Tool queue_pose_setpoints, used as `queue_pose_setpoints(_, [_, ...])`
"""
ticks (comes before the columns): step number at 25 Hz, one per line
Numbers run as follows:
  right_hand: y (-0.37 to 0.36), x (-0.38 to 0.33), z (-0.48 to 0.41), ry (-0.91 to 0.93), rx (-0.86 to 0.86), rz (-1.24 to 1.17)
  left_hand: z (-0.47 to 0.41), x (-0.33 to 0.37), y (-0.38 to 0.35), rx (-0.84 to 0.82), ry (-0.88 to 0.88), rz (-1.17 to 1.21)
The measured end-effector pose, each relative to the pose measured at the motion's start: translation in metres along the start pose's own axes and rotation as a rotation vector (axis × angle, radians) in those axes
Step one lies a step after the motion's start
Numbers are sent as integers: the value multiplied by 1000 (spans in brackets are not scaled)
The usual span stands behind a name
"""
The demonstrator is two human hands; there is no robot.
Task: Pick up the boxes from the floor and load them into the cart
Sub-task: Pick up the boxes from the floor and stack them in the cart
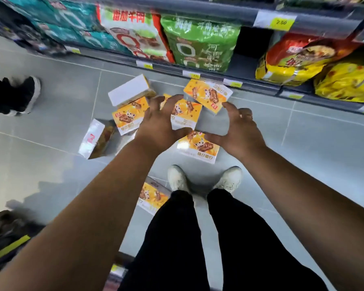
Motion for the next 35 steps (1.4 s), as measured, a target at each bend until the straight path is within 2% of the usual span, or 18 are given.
queue_pose_setpoints(4, [-79, 46, -59, -131, 34, -26, -61, -56, -82, -35, -1, 48])
queue_pose_setpoints(8, [-173, 107, -110, -289, -20, -33, -101, -121, -188, -86, 78, 82])
queue_pose_setpoints(15, [-318, 207, -169, -513, -125, -63, -140, -208, -343, -275, 188, -60])
queue_pose_setpoints(18, [-362, 232, -182, -548, -133, -96, -153, -223, -391, -389, 258, -77])
queue_pose_setpoints(21, [-389, 246, -193, -531, -100, -208, -157, -233, -426, -394, 327, 2])
queue_pose_setpoints(27, [-371, 234, -187, -448, -54, -157, -140, -228, -409, -363, 305, -53])
queue_pose_setpoints(35, [-246, 168, -117, -432, 52, -164, -107, -146, -280, -331, 152, -58])
Point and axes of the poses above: each hand's wrist, its own z-axis away from the middle knuckle, its own y-axis out of the back of the hand, x = y × z, the point moved 1 cm from there along -z, towards the middle knuckle, and after that the axes turned 6 degrees about x, right-handed, at the moved point
